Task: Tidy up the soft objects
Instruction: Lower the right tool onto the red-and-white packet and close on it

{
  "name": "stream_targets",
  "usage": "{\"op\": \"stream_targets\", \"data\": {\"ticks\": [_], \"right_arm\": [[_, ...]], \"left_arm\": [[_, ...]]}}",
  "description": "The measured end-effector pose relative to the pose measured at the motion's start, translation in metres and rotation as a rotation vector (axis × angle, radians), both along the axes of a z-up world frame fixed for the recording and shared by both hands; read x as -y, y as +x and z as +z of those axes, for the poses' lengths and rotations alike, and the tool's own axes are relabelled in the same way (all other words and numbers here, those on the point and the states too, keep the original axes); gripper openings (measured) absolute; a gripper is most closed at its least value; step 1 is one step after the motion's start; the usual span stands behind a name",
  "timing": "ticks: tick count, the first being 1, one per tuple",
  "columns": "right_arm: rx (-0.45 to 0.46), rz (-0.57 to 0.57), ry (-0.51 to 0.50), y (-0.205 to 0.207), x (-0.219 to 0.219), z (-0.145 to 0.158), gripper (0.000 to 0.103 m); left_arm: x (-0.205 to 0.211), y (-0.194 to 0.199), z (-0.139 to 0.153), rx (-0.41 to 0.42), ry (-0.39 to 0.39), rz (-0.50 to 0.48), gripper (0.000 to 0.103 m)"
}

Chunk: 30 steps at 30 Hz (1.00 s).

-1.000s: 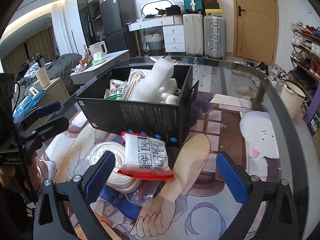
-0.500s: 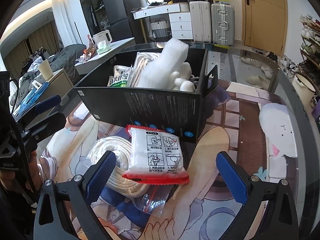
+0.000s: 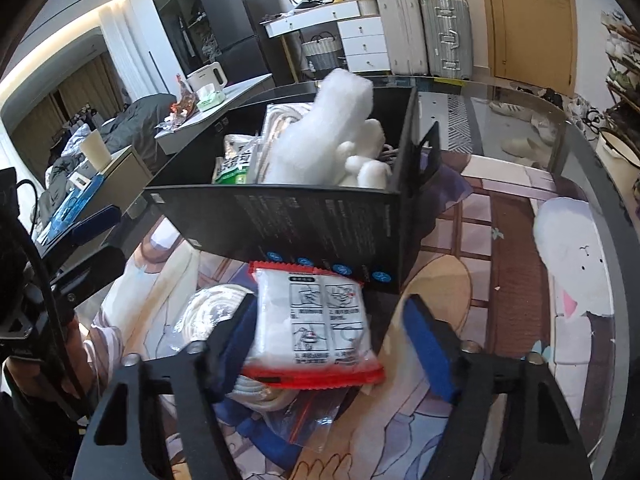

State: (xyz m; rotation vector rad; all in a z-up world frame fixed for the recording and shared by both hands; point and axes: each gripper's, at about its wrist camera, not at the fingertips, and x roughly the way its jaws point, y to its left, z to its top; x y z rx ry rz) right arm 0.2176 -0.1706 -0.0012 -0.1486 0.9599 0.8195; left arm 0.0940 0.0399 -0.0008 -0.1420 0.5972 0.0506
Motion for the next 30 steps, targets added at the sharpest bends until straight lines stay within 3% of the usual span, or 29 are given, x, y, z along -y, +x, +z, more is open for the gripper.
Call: {"op": "stream_targets", "data": {"ticks": [3, 7, 16, 30], "right_arm": [[-0.001, 0.016, 0.007, -0.003, 0.001, 0.001, 0.054], [0.015, 0.012, 0.013, -0.008, 0.005, 0.004, 0.049], [0.097, -0.021, 0.055, -0.028, 0.028, 0.025, 0.047], [0.133, -0.047, 0.136, -0.058, 0.066, 0.044, 0.047]], "left_arm": [[0.0, 0.0, 0.0, -0.001, 0.002, 0.0, 0.103], [0.0, 0.0, -0.001, -0.002, 0.001, -0.003, 0.103], [0.01, 0.001, -0.002, -0.017, 0.017, -0.027, 0.103], [0.043, 0.008, -0.001, -0.045, 0.089, -0.078, 0.103]]}}
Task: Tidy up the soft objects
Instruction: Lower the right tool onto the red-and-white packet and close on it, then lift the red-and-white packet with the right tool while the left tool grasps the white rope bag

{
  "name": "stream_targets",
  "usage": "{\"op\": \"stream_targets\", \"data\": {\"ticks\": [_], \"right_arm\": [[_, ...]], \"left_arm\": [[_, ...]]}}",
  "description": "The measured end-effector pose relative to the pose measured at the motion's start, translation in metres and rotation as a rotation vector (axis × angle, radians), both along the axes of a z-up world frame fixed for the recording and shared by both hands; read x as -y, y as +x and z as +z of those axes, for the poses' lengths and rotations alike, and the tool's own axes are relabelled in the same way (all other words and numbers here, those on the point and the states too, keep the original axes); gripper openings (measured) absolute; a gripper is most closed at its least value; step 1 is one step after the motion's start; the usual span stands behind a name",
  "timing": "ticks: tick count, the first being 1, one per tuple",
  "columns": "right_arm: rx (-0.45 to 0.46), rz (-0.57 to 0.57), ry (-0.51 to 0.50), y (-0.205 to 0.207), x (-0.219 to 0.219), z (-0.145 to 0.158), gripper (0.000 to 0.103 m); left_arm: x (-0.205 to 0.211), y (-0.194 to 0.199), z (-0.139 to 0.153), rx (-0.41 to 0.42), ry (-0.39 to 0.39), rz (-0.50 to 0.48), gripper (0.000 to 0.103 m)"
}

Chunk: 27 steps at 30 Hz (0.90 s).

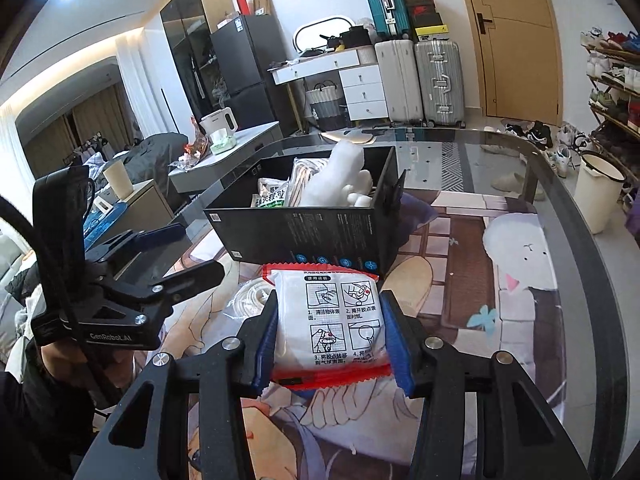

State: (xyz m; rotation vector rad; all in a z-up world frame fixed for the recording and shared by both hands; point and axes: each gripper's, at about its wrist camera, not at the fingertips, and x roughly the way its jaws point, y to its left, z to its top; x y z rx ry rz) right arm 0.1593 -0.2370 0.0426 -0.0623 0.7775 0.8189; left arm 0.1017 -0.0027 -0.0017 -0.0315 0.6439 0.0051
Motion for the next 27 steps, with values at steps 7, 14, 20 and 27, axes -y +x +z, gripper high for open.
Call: {"op": "stream_targets", "data": {"ticks": [7, 14, 20, 27], "right_arm": [[0.001, -0.024, 0.006, -0.001, 0.011, -0.002, 0.047], [0.001, -0.046, 0.014, 0.001, 0.018, -0.001, 0.047], [0.001, -0.061, 0.02, 0.002, 0.023, 0.0, 0.047], [-0.008, -0.06, 0.02, 0.004, 0.023, 0.0, 0.048]], "left_arm": [[0.007, 0.006, -0.002, -0.025, -0.007, -0.017, 0.103], [0.017, 0.016, -0.006, -0.064, -0.006, -0.043, 0.103], [0.024, 0.022, -0.014, -0.108, -0.03, -0.1, 0.103], [0.038, 0.025, -0.018, -0.146, -0.023, -0.194, 0.103]]}}
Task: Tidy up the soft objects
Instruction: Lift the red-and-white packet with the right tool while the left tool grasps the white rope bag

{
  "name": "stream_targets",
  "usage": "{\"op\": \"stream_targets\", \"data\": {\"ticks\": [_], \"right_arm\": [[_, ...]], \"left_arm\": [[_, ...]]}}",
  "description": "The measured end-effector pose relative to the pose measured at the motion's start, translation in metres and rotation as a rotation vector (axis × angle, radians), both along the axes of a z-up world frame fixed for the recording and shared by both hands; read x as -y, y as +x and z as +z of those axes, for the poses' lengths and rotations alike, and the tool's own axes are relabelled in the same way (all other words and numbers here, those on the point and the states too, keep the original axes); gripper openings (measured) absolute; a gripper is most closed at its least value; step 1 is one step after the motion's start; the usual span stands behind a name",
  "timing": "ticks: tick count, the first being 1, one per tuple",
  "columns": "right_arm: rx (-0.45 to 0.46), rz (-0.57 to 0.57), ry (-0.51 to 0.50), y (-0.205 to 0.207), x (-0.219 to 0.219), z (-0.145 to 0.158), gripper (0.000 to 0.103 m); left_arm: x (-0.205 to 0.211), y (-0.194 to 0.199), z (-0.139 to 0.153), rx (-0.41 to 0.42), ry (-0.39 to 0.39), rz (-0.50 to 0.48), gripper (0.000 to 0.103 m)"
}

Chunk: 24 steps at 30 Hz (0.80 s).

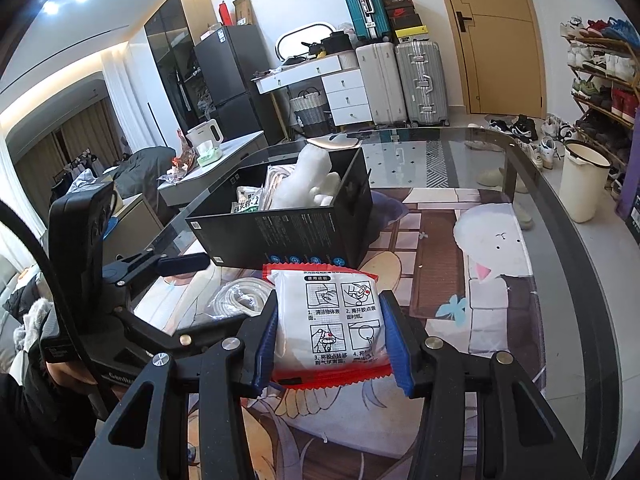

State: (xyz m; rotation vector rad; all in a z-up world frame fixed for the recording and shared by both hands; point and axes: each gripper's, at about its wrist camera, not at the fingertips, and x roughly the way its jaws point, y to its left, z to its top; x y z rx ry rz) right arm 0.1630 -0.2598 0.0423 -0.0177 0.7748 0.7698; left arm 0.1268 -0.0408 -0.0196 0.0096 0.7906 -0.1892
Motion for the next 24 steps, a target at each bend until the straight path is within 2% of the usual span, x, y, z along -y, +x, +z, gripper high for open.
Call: {"op": "stream_targets", "data": {"ticks": [5, 11, 24], "right_arm": [[-0.005, 0.0, -0.003, 0.0, 0.0, -0.001, 0.048], [-0.012, 0.003, -0.001, 0.002, 0.002, -0.003, 0.048], [-0.019, 0.015, 0.003, 0.001, 0.0, -0.005, 0.048]], "left_arm": [[0.002, -0.002, -0.001, -0.023, 0.003, -0.035, 0.103], [-0.001, -0.003, -0.005, -0.058, 0.049, -0.047, 0.103], [0.02, 0.022, -0.011, -0.11, 0.082, -0.127, 0.103]]}}
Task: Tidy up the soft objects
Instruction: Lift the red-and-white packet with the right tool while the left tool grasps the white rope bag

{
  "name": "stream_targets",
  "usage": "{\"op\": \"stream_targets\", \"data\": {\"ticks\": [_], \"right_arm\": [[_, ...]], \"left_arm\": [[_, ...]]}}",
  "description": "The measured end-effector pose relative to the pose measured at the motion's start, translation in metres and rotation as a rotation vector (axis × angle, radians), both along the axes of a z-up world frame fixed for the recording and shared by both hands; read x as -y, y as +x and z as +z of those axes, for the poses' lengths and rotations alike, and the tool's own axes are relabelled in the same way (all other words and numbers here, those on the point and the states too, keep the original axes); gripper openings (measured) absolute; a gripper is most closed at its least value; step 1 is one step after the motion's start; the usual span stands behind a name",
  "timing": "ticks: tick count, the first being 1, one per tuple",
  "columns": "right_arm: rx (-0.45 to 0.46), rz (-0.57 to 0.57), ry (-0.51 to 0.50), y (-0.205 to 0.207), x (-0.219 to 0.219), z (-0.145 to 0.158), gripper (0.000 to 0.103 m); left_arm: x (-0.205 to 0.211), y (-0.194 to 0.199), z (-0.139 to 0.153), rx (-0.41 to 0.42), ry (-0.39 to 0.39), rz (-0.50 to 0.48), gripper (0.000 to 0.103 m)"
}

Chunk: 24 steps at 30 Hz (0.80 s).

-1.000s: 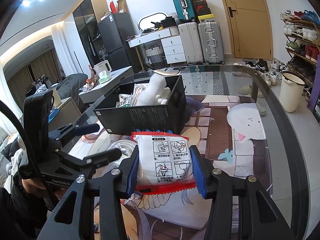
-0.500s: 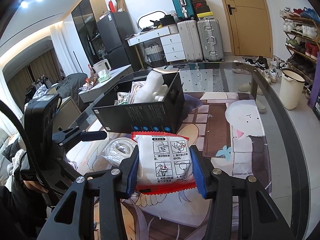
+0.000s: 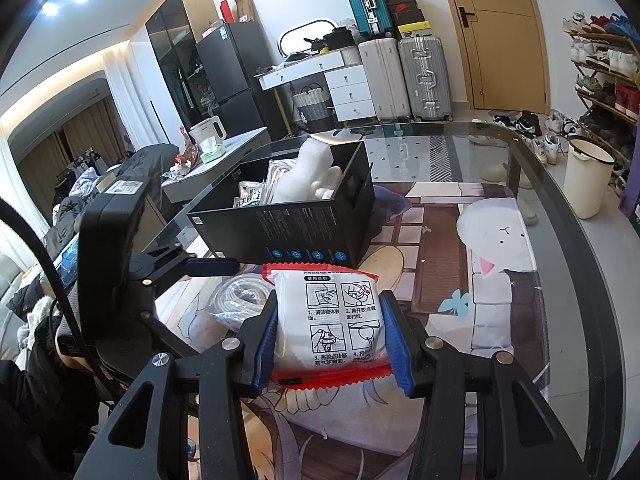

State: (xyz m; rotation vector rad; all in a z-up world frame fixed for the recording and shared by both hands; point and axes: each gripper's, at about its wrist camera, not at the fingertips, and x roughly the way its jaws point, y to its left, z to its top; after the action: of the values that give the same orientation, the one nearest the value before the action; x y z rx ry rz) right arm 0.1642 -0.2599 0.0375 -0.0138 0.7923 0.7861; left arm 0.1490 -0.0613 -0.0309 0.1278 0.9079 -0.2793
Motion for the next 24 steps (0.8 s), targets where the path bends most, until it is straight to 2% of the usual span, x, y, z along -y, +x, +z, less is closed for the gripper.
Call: {"op": "stream_targets", "data": {"ticks": [6, 9, 11, 16, 20, 24], "right_arm": [[-0.008, 0.001, 0.0, 0.001, 0.0, -0.002, 0.048], [-0.01, 0.003, -0.001, 0.002, 0.0, -0.003, 0.048], [-0.008, 0.003, -0.001, 0.001, 0.0, -0.002, 0.048], [-0.006, 0.002, -0.002, 0.001, 0.0, -0.002, 0.048], [-0.004, 0.003, -0.001, 0.001, 0.0, -0.002, 0.048], [0.001, 0.004, 0.0, -0.001, 0.0, 0.0, 0.048]], "left_arm": [[0.007, 0.001, -0.003, -0.029, 0.006, -0.045, 0.102], [0.006, 0.001, -0.001, -0.021, -0.01, -0.053, 0.09], [0.005, -0.002, 0.001, -0.007, -0.016, -0.051, 0.074], [0.003, -0.011, 0.005, 0.01, -0.021, -0.074, 0.052], [-0.001, -0.018, 0.007, 0.016, -0.032, -0.072, 0.043], [-0.006, -0.029, 0.009, 0.029, -0.036, -0.064, 0.042]]}}
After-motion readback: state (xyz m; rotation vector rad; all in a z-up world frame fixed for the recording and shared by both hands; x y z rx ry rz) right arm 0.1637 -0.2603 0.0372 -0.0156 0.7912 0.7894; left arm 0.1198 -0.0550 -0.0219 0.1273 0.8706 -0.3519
